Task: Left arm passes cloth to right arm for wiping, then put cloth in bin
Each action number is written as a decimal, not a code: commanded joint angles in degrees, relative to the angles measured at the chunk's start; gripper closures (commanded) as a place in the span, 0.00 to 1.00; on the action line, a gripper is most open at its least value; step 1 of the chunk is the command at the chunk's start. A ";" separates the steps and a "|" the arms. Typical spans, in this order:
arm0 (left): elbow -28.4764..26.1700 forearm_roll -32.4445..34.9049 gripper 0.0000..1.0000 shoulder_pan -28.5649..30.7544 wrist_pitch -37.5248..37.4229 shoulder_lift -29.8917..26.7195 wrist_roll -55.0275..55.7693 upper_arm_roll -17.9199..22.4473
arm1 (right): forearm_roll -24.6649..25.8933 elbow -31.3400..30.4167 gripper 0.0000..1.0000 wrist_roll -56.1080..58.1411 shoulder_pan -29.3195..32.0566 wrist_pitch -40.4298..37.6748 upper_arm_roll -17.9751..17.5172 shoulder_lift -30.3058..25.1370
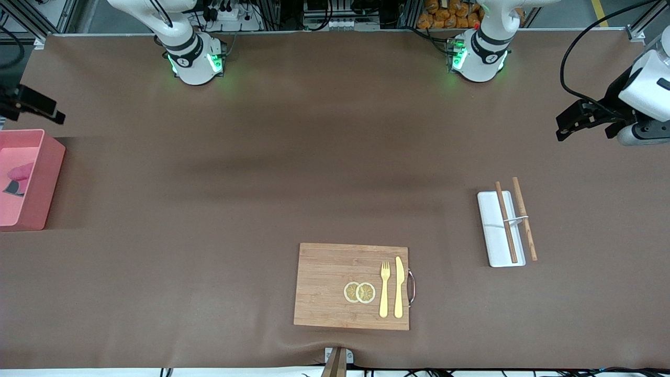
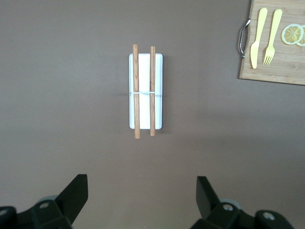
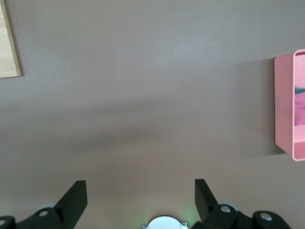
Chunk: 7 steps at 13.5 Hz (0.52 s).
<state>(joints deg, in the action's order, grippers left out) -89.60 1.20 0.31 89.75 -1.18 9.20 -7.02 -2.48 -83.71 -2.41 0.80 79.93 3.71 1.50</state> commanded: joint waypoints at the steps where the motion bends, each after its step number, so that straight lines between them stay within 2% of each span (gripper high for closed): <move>1: -0.75 -0.15 0.00 0.22 0.16 -1.10 -1.03 -0.10 | -0.34 -5.48 0.00 0.13 -0.71 4.87 0.60 0.26; 7: -0.75 -0.59 0.00 0.31 0.16 -1.72 -1.12 -0.18 | -0.16 -5.76 0.00 0.30 -0.62 4.53 0.60 -0.09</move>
<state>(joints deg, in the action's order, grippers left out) -89.58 1.20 0.31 89.77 -1.18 9.20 -7.11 -2.44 -88.68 -2.33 0.79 84.54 3.71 2.92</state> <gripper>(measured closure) 0.000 0.000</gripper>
